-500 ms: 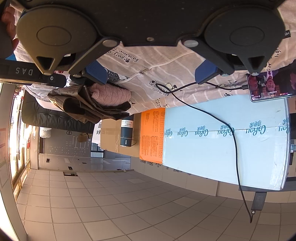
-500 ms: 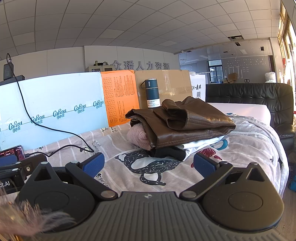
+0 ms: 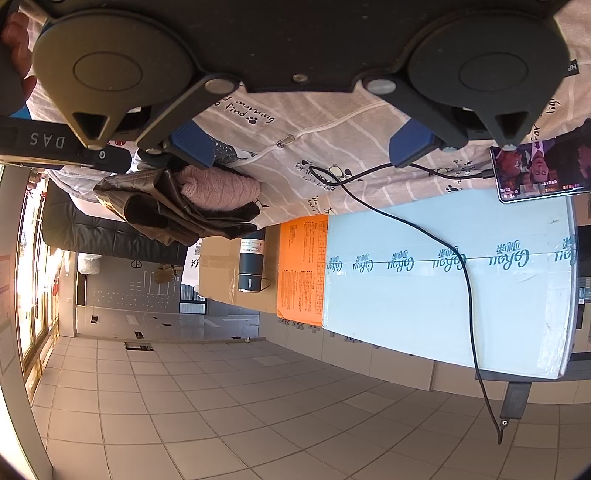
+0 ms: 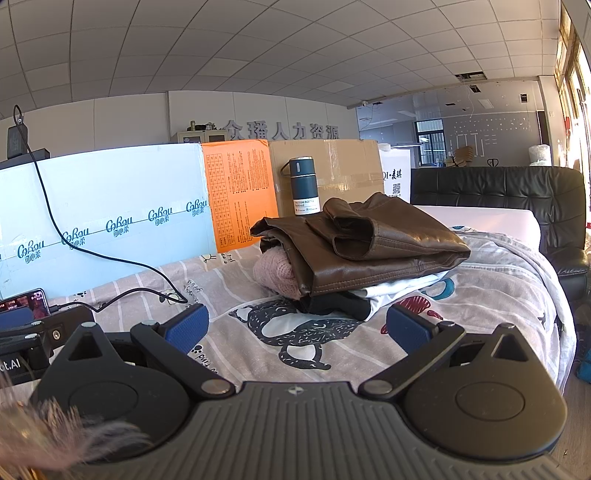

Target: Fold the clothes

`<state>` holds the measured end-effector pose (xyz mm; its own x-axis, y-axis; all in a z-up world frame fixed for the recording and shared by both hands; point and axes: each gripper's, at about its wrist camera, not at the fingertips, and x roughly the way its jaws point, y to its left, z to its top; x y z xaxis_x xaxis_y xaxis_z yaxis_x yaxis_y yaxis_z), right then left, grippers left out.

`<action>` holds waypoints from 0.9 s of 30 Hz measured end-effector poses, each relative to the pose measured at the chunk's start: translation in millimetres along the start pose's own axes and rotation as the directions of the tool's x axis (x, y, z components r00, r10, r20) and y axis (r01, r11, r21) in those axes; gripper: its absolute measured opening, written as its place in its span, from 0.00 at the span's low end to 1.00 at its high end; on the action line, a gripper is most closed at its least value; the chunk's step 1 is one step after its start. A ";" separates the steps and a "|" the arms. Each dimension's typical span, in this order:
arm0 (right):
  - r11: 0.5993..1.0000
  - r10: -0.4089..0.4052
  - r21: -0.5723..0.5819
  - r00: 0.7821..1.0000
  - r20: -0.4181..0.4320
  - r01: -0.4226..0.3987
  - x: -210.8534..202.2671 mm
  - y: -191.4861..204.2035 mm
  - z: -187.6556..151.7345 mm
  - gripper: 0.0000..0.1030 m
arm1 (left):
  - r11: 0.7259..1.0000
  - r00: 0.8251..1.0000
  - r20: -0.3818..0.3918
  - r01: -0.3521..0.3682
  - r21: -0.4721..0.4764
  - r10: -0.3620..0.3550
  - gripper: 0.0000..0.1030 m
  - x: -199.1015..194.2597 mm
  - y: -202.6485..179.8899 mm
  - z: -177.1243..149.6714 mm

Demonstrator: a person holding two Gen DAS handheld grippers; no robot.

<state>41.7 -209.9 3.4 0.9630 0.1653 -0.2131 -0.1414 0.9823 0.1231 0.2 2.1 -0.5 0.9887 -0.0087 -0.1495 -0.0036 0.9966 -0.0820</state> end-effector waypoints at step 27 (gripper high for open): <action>0.984 0.177 0.014 0.982 -0.061 -0.177 6.7 0.6 10.0 1.00 | 0.987 0.985 -0.079 -0.155 -0.049 0.151 1.00 -10.3 3.9 16.7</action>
<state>50.4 -209.1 11.8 0.9067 0.3421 -0.2467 -0.3063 0.9362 0.1723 -7.4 7.5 17.2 0.9620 0.1352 -0.2371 -0.1640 0.9807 -0.1062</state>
